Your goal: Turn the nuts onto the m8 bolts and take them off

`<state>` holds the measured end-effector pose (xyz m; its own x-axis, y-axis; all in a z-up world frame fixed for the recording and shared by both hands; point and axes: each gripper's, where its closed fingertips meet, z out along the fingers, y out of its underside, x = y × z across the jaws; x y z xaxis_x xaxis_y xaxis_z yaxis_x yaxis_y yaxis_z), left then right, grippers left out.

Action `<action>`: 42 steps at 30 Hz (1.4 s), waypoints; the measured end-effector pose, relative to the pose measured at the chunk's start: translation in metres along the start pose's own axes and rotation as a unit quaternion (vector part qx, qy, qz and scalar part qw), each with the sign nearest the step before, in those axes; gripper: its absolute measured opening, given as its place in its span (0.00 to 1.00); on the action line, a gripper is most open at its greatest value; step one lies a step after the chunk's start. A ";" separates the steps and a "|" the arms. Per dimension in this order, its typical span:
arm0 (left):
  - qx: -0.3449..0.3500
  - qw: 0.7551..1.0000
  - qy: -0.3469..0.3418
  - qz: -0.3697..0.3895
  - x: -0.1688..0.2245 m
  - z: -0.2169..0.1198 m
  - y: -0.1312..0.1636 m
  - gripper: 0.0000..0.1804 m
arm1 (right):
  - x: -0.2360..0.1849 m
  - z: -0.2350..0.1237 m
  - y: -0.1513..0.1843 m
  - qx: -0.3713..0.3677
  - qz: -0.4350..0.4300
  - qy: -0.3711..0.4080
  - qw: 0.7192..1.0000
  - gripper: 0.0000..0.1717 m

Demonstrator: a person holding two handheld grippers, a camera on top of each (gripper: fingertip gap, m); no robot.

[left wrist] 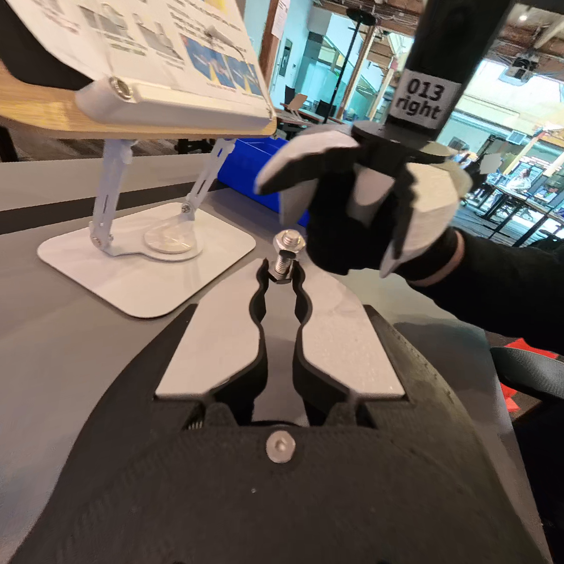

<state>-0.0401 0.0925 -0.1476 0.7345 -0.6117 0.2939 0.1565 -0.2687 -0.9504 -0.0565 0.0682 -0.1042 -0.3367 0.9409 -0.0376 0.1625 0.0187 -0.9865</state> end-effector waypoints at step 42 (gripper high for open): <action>-0.006 0.999 0.028 0.030 0.009 -0.004 0.001 0.00 | 0.096 -0.259 -0.046 0.010 0.018 0.346 0.938 0.09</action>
<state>-0.0363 0.0837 -0.1459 0.7049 -0.6670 0.2413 0.1049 -0.2384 -0.9655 0.1442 0.2458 -0.0215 0.3523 0.9353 0.0340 0.1422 -0.0176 -0.9897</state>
